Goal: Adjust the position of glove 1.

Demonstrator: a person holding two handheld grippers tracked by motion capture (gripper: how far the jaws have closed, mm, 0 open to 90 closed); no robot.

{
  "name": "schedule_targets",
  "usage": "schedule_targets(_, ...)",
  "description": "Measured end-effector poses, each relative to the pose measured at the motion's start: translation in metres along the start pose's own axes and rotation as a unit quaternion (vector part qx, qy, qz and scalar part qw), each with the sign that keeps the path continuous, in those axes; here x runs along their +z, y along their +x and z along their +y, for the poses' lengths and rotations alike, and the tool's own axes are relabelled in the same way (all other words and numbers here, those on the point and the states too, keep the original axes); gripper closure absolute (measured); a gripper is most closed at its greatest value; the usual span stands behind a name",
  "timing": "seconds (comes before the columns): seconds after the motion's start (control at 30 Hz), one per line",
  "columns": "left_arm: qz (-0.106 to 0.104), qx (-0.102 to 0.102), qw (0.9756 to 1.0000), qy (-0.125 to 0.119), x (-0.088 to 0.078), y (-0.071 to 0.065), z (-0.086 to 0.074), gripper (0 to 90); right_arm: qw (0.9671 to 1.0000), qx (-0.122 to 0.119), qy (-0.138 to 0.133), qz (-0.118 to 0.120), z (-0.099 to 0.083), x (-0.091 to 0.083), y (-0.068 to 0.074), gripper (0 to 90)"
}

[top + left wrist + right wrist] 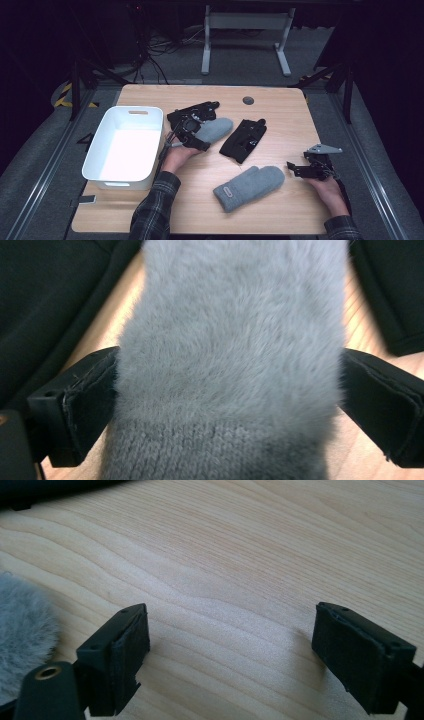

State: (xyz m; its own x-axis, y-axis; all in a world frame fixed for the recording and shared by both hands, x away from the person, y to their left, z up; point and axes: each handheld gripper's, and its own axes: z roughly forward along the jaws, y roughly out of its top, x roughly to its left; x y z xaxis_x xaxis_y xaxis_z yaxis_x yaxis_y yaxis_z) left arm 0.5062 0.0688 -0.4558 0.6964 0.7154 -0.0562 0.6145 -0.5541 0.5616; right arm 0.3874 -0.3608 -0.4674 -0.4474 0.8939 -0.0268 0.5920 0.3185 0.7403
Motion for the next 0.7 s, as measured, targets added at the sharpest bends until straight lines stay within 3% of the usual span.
schedule_targets(0.03,0.01,0.001,0.9999,0.011,0.002,-0.001,-0.001,5.2,1.0,0.0,0.0,0.0,0.0,0.0,0.0,16.0)
schedule_targets(0.1,0.013,0.003,0.9999,0.007,0.002,-0.001,-0.002,6.4,1.0,0.0,0.0,0.0,0.0,0.0,0.0,16.0)
schedule_targets(0.27,0.013,-0.002,0.9999,-0.005,-0.003,-0.001,-0.004,20.1,1.0,0.0,0.0,0.0,0.0,0.0,0.0,16.0)
schedule_targets(0.4,0.018,0.0,0.9994,-0.029,-0.012,-0.004,-0.005,36.9,1.0,0.0,0.0,0.0,0.0,0.0,0.0,16.0)
schedule_targets(0.7,0.001,-0.019,0.9984,-0.053,-0.026,-0.008,-0.003,47.2,1.0,0.0,0.0,0.0,0.0,0.0,0.0,16.0)
